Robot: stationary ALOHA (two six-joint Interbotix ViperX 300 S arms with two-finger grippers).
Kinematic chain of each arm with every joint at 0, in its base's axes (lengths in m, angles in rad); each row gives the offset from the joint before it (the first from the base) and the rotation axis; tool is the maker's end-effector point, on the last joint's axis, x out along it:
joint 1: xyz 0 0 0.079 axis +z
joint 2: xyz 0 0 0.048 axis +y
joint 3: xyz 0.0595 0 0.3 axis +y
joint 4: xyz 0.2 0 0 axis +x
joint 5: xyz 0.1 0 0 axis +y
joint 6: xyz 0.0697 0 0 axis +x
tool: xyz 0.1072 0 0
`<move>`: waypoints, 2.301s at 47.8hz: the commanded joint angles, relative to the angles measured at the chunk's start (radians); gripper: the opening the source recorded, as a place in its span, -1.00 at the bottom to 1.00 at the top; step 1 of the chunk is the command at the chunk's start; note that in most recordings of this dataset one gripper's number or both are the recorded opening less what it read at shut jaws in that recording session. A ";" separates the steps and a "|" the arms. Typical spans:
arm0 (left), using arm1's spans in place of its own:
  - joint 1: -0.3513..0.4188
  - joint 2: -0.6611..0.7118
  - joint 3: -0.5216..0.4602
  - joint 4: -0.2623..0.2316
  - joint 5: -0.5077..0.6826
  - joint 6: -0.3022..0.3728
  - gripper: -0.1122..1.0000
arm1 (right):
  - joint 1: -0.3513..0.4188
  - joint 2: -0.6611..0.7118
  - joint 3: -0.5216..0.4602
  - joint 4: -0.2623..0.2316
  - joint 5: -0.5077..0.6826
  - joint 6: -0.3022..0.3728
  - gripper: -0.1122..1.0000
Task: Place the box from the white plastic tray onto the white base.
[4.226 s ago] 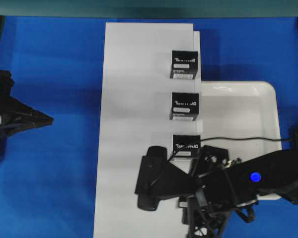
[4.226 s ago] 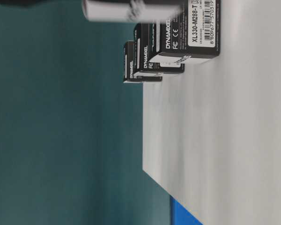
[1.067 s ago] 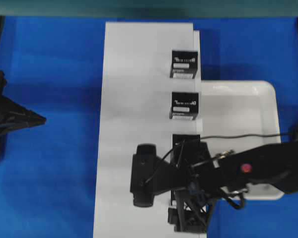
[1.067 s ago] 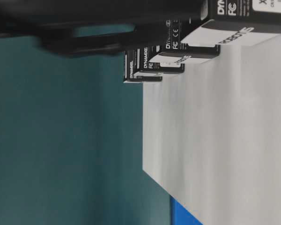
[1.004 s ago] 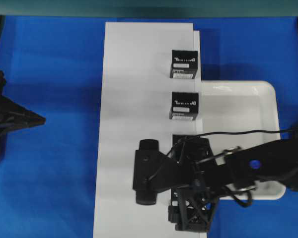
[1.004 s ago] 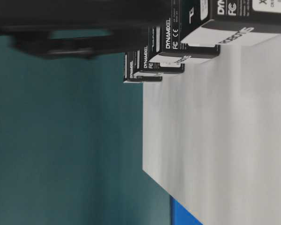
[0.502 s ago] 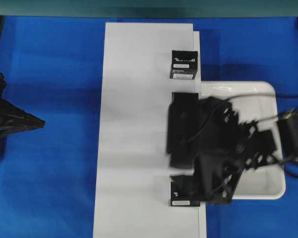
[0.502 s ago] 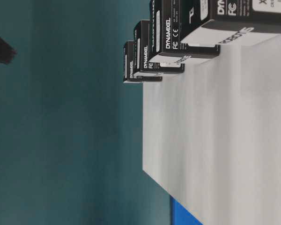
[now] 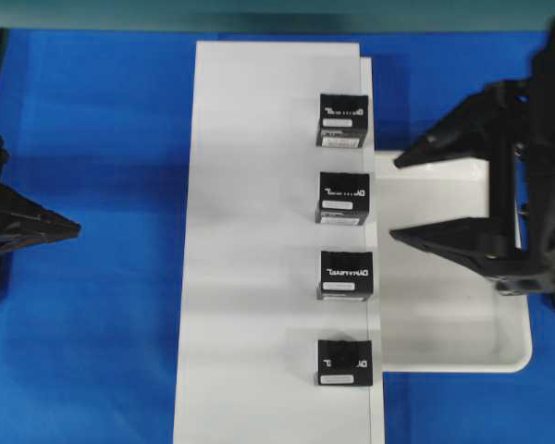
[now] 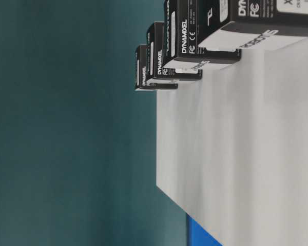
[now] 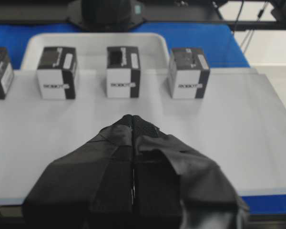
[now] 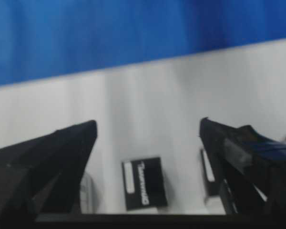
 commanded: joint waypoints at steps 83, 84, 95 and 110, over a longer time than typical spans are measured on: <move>-0.005 -0.075 -0.052 0.003 -0.028 -0.058 -0.93 | -0.071 -0.650 0.526 -0.031 -0.164 0.011 0.98; -0.005 -0.075 -0.052 0.003 -0.028 -0.058 -0.93 | -0.071 -0.652 0.528 -0.031 -0.164 0.011 0.98; -0.005 -0.074 -0.052 0.003 -0.032 -0.048 -0.93 | -0.071 -0.660 0.535 -0.031 -0.164 0.011 0.98; -0.002 -0.067 -0.052 0.005 -0.035 -0.035 -0.93 | -0.071 -0.666 0.554 -0.029 -0.172 0.014 0.98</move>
